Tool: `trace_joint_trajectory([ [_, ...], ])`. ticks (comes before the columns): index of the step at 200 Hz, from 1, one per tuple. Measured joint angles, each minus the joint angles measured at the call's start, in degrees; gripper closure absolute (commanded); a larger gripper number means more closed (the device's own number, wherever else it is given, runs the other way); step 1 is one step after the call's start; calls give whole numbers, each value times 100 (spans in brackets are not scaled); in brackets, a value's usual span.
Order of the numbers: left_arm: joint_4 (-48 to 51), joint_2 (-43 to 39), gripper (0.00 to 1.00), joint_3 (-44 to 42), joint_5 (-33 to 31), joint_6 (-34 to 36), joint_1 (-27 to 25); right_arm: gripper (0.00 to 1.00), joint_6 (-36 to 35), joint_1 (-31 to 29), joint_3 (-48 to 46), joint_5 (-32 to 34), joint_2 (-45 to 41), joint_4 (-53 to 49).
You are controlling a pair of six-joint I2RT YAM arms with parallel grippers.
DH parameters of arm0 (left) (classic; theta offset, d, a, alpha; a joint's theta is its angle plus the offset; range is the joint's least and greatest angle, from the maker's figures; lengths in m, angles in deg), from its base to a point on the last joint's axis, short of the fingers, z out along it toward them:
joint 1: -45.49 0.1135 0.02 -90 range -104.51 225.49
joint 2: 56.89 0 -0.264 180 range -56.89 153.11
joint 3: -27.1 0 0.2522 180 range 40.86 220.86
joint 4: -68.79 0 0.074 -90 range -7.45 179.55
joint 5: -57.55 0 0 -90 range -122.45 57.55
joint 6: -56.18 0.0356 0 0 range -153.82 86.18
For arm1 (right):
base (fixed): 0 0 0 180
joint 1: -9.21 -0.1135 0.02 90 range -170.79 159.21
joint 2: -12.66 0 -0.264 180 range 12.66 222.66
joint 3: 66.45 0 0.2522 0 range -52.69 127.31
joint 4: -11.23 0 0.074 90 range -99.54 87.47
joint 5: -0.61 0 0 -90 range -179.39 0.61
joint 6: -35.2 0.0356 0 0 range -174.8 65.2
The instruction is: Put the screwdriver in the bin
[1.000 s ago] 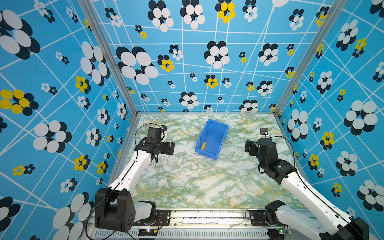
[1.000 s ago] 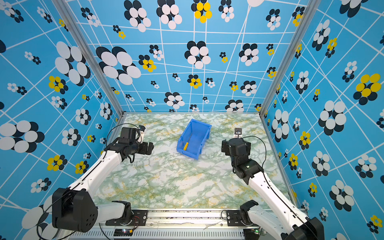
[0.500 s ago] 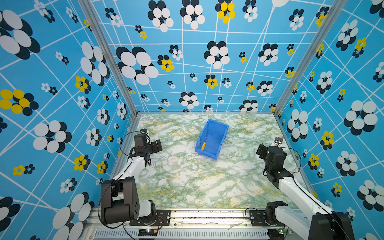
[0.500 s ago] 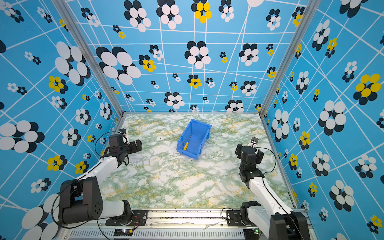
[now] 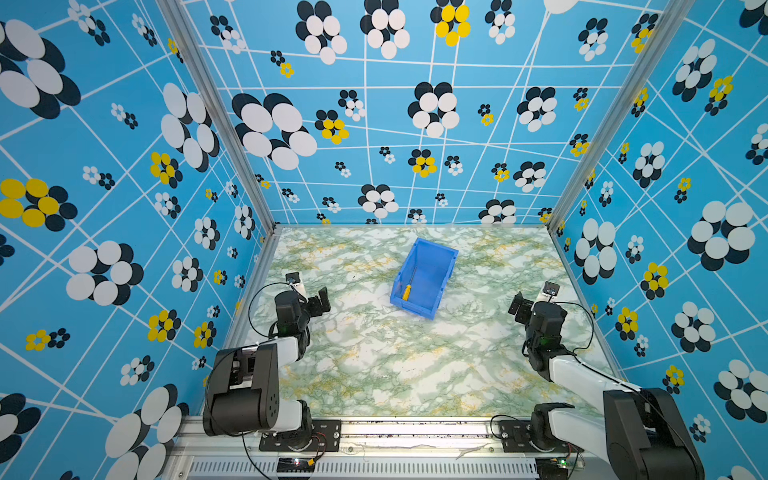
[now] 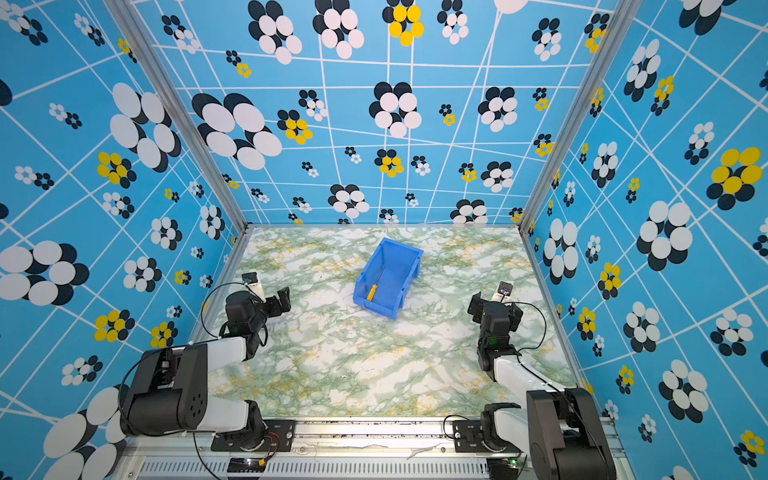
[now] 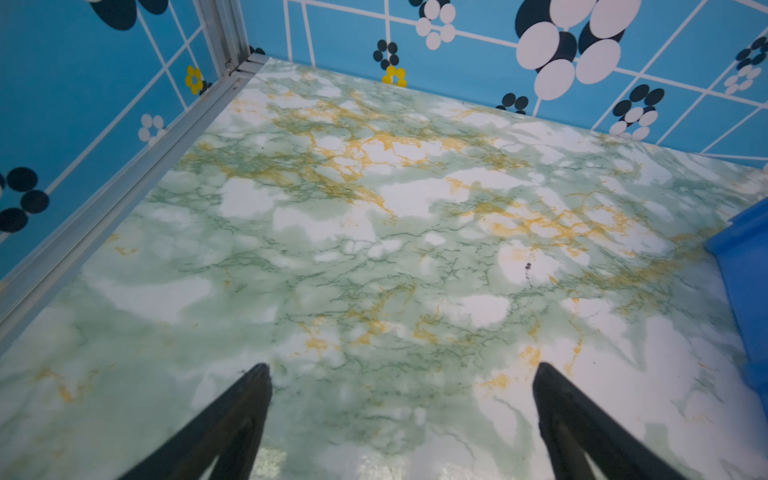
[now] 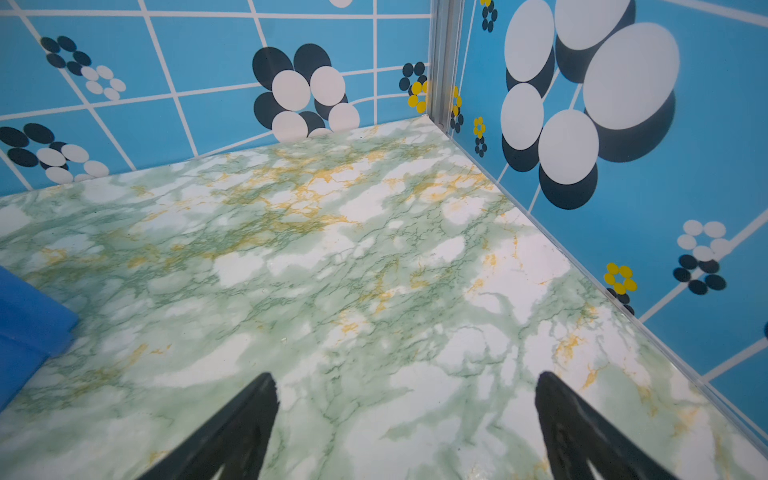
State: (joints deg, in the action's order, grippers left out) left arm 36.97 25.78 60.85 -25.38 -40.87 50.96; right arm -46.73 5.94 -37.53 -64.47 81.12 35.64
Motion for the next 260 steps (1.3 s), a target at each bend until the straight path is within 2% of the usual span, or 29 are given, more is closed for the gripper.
trace_joint_trajectory([
  [44, -1550, 579, 1, -577, -50, 387, -404, 1, -168, 9, -48, -195, 577, 848],
  [93, -2225, 697, 1, -675, -225, 474, -407, 1, -470, 11, 170, -796, 1832, 1661],
  [102, -2291, 697, 1, -675, -251, 474, -407, 1, -522, 11, 280, -911, 2006, 1552],
  [111, -2347, 697, 1, -678, -267, 474, -407, 1, -557, 15, 415, -1012, 2022, 1303],
  [142, -2522, 697, 1, -721, -330, 474, -407, 1, -581, 59, 597, -1091, 2022, 1427],
  [260, -2782, 723, 1, -835, -374, 472, -407, 1, -581, 68, 603, -1093, 2022, 1390],
])
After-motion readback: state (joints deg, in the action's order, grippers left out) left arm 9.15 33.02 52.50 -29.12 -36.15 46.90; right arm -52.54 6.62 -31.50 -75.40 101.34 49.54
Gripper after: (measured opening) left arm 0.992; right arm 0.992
